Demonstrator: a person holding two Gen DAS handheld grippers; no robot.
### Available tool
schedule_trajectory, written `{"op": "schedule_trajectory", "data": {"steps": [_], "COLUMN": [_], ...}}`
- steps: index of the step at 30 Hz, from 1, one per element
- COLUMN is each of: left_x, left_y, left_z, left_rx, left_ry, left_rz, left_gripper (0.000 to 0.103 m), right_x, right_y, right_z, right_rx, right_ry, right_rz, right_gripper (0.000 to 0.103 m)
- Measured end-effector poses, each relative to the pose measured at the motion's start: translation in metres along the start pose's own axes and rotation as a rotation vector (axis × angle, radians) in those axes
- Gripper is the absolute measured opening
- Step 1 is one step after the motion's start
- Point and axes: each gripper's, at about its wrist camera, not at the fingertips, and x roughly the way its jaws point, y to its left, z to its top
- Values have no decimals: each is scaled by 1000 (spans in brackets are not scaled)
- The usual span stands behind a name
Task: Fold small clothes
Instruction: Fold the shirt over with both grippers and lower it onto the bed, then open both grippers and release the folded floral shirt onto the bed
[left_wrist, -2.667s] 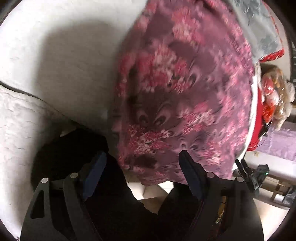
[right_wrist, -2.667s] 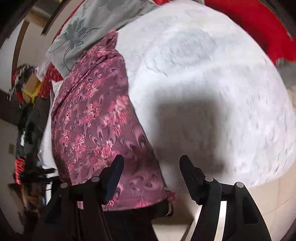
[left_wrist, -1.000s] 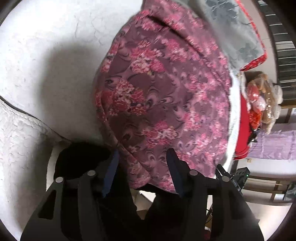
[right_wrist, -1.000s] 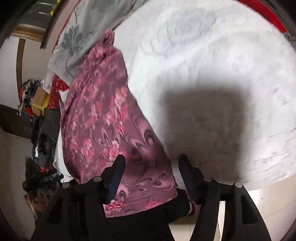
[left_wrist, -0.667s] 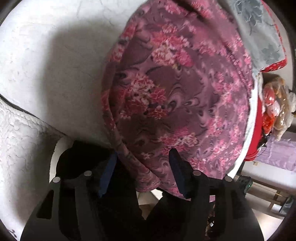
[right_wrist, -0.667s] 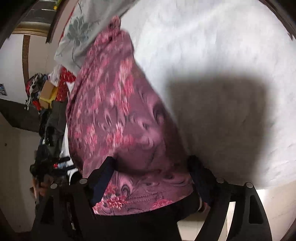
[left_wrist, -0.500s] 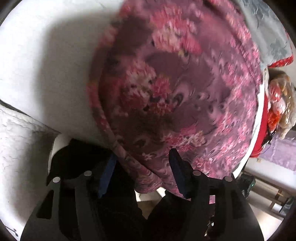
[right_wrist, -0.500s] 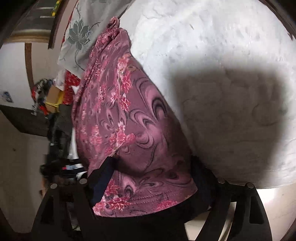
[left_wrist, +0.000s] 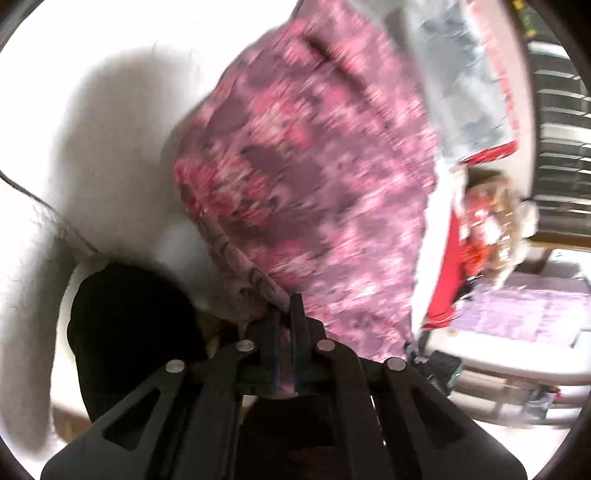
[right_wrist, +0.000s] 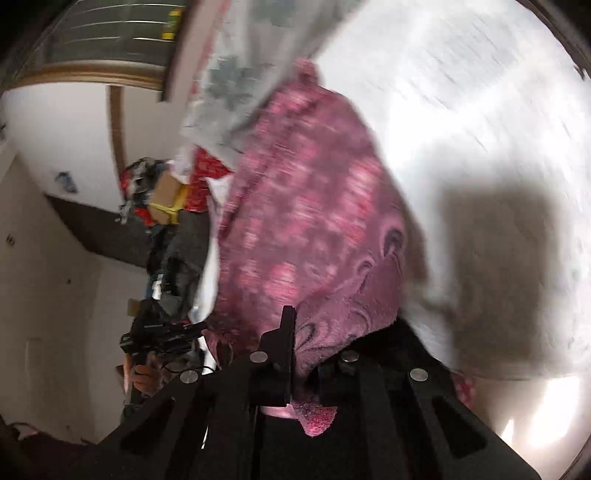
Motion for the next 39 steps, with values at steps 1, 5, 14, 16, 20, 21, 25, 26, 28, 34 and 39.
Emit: {"op": "schedule_trajectory", "data": {"steps": [1, 5, 14, 16, 20, 21, 25, 26, 28, 34, 39], "left_x": [-7, -24, -39, -45, -39, -36, -17, -9, 11, 29, 7], "left_y": [-3, -14, -16, -15, -23, -24, -27, -28, -28, -36, -23], "left_z": [1, 17, 79, 101, 156, 170, 234, 250, 277, 322, 341], "left_rx": [-1, 6, -63, -83, -104, -113, -159, -176, -214, -233, -334], "left_ry": [-19, -96, -256, -288, -331, -338, -356, -354, -335, -268, -349], "left_rz": [-31, -135, -293, -316, -341, -347, -370, -368, -352, -351, -456], "left_gripper": [2, 2, 2, 2, 2, 2, 2, 2, 2, 3, 22], "right_x": [-1, 5, 37, 48, 75, 84, 116, 124, 143, 165, 137], "right_y": [9, 33, 57, 55, 46, 42, 28, 22, 6, -11, -27], "right_z": [5, 25, 112, 139, 187, 200, 258, 268, 286, 325, 335], "right_rx": [-17, -39, 20, 51, 136, 162, 217, 238, 287, 384, 448], "right_ry": [-8, -37, -112, -136, -170, -181, -254, -266, -243, -229, -421], "right_rz": [10, 61, 133, 137, 130, 133, 98, 77, 22, 81, 59], "right_gripper": [8, 8, 9, 9, 9, 9, 9, 10, 11, 22, 56]}}
